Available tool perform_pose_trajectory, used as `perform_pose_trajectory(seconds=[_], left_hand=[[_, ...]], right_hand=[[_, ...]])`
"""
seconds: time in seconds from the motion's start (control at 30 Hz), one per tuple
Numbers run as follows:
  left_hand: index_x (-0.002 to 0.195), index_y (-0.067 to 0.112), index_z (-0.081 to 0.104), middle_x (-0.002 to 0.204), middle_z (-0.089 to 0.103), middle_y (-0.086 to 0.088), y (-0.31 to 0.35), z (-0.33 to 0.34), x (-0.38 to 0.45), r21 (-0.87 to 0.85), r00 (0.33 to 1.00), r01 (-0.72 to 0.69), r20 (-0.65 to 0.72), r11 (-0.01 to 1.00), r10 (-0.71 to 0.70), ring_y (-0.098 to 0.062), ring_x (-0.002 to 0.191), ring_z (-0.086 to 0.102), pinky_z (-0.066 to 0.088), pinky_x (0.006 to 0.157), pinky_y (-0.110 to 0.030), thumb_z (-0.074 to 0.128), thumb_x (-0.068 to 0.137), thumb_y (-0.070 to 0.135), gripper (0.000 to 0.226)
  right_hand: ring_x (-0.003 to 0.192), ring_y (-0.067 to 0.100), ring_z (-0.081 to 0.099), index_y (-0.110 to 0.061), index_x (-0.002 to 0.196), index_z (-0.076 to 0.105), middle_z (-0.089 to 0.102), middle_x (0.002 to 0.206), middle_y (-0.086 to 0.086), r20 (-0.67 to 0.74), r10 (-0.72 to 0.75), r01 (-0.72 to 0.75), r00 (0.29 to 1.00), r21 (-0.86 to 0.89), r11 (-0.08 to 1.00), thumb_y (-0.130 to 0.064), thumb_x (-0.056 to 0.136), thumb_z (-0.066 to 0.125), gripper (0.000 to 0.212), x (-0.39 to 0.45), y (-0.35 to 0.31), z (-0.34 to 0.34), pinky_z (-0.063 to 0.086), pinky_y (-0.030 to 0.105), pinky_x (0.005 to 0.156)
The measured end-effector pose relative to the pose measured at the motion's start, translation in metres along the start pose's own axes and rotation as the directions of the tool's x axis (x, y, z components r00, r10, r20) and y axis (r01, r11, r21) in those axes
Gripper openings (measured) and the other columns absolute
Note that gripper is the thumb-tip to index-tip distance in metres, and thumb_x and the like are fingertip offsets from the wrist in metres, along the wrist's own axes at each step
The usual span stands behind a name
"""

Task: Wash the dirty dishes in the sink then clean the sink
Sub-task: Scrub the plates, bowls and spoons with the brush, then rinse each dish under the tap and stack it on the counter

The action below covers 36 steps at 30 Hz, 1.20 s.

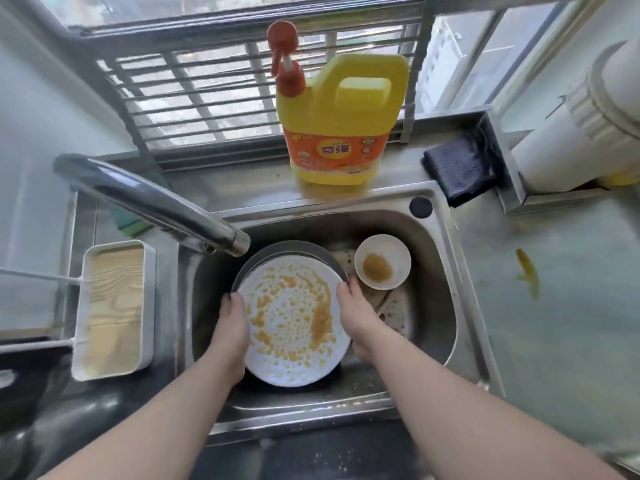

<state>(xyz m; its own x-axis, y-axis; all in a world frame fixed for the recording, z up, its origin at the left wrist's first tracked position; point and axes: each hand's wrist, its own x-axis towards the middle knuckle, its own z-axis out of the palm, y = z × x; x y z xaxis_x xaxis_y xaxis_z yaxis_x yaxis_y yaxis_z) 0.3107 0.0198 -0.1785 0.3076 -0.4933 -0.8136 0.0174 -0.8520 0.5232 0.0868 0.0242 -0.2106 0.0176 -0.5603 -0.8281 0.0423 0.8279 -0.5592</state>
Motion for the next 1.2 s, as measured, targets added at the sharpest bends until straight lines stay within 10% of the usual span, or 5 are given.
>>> perform_pose_trajectory(seconds=[0.27, 0.5, 0.67, 0.77, 1.2], left_hand=[[0.160, 0.039, 0.034, 0.125, 0.053, 0.014, 0.020, 0.002, -0.028, 0.171, 0.982, -0.168, -0.062, 0.971, 0.180, -0.015, 0.105, 0.057, 0.048, 0.086, -0.037, 0.054, 0.102, 0.035, 0.061], [0.126, 0.041, 0.068, 0.127, 0.068, 0.010, 0.059, 0.029, -0.069, 0.093, 0.969, -0.236, 0.101, 0.967, 0.227, -0.006, 0.111, 0.060, 0.045, 0.088, -0.037, 0.061, 0.103, 0.028, 0.027], [0.116, 0.037, 0.075, 0.124, 0.072, 0.012, 0.055, 0.056, -0.083, 0.071, 0.953, -0.268, 0.165, 0.961, 0.254, -0.001, 0.116, 0.060, 0.043, 0.096, -0.031, 0.065, 0.102, 0.025, 0.021], [0.118, 0.036, 0.076, 0.131, 0.068, 0.013, 0.040, 0.078, -0.097, 0.070, 0.951, -0.255, 0.201, 0.964, 0.236, -0.007, 0.123, 0.059, 0.039, 0.113, -0.040, 0.062, 0.104, 0.026, 0.022], [0.130, 0.018, 0.069, 0.123, 0.071, 0.006, 0.053, 0.160, -0.162, -0.028, 0.909, -0.285, 0.309, 0.958, 0.280, -0.002, 0.110, 0.061, 0.040, 0.102, -0.025, 0.054, 0.108, 0.013, 0.027]], right_hand=[[0.137, 0.014, 0.051, -0.031, 0.155, 0.045, 0.055, 0.149, -0.012, -0.178, -0.232, 0.169, 0.956, -0.312, 0.935, -0.043, 0.097, 0.057, 0.061, -0.054, -0.041, -0.028, 0.043, 0.035, 0.112], [0.124, 0.024, 0.050, -0.014, 0.126, 0.069, 0.053, 0.133, 0.005, -0.342, -0.802, 0.388, 0.489, -0.738, 0.551, -0.026, 0.095, 0.055, 0.037, -0.066, -0.171, -0.140, 0.039, 0.034, 0.111], [0.161, 0.030, 0.004, -0.020, 0.165, 0.021, 0.006, 0.176, 0.002, -0.029, -0.528, 0.055, 0.849, -0.988, 0.142, -0.068, 0.102, 0.027, 0.080, -0.019, -0.198, -0.205, 0.017, 0.050, 0.129], [0.161, 0.027, -0.010, -0.019, 0.168, 0.000, -0.015, 0.175, 0.002, 0.038, -0.455, 0.057, 0.889, -0.998, 0.028, -0.086, 0.086, 0.005, 0.105, -0.024, -0.147, -0.221, 0.007, 0.048, 0.130], [0.156, 0.028, -0.028, -0.023, 0.163, -0.019, -0.044, 0.162, -0.001, -0.221, -0.275, -0.127, 0.936, -0.938, 0.323, -0.093, 0.079, -0.016, 0.109, -0.204, 0.087, -0.248, 0.000, 0.051, 0.129]])
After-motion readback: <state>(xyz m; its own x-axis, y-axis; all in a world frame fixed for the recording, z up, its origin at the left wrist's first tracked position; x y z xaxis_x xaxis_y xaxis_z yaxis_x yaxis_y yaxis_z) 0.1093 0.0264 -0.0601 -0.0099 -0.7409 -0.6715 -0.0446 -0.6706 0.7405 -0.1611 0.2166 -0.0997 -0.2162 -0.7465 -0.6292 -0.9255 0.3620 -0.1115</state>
